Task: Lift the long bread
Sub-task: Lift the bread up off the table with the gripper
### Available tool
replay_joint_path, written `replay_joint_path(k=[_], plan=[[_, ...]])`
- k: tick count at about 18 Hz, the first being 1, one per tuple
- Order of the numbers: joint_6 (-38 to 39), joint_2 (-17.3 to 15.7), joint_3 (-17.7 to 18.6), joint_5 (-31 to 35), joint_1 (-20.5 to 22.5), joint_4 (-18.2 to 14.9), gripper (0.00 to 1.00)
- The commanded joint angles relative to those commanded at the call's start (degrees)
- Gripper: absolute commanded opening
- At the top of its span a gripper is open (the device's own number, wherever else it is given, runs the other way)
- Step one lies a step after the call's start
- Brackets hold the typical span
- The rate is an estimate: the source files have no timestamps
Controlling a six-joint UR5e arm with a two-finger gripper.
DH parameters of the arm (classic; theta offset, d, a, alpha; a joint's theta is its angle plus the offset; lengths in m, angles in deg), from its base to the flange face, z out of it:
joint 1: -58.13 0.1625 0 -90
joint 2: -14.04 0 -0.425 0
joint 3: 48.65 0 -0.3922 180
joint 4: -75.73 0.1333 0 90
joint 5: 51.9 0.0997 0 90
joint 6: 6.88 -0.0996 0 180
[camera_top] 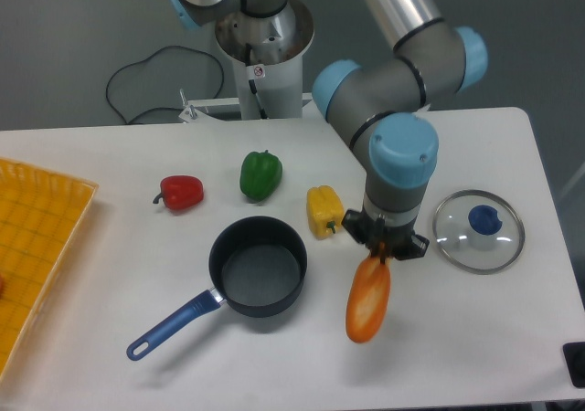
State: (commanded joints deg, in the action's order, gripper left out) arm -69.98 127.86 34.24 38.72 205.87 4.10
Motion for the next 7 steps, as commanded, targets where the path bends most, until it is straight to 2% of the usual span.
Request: replay_joint_path(k=[7], plan=[[-0.97,-0.79,0.0,0.09,1.06,-1.76,0.0]])
